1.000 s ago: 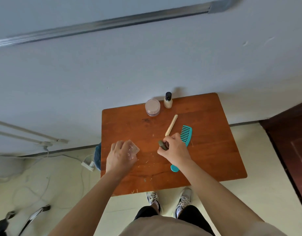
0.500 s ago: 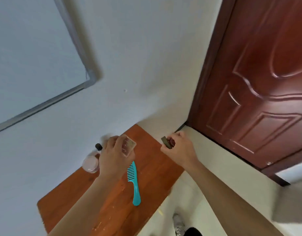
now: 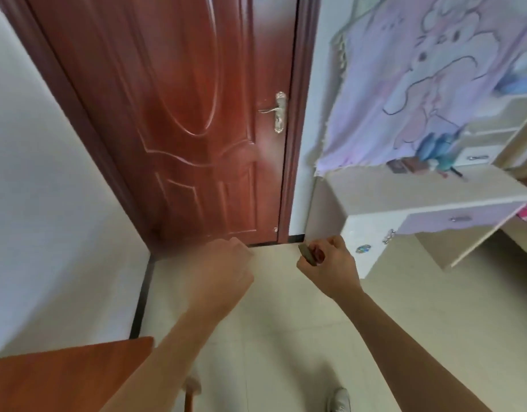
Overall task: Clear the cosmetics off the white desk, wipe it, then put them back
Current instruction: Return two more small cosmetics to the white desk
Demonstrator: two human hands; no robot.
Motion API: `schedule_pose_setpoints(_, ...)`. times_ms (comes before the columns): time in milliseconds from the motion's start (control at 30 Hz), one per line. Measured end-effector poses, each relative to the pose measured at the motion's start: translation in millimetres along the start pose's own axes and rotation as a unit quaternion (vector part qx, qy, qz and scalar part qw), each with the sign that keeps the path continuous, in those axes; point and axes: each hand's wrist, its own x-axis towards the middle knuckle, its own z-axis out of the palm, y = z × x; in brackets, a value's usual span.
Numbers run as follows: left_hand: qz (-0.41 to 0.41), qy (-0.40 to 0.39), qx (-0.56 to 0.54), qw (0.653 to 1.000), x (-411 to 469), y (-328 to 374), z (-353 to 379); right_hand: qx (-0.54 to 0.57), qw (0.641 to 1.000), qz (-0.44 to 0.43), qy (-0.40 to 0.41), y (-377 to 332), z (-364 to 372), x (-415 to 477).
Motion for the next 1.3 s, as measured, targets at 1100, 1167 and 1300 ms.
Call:
schedule_pose_setpoints(1100,0.203,-0.139,-0.083,0.966,344,450,507,-0.033,0.980,0.169,0.101,475,-281,403)
schedule_pose_setpoints(1167,0.207,-0.159,-0.085,0.962,378,468,539,-0.036,0.978,0.185,0.087,495,-291,446)
schedule_pose_setpoints(1300,0.215,-0.197,-0.076,0.954,430,499,598,-0.058,0.976,0.202,0.058,527,-307,516)
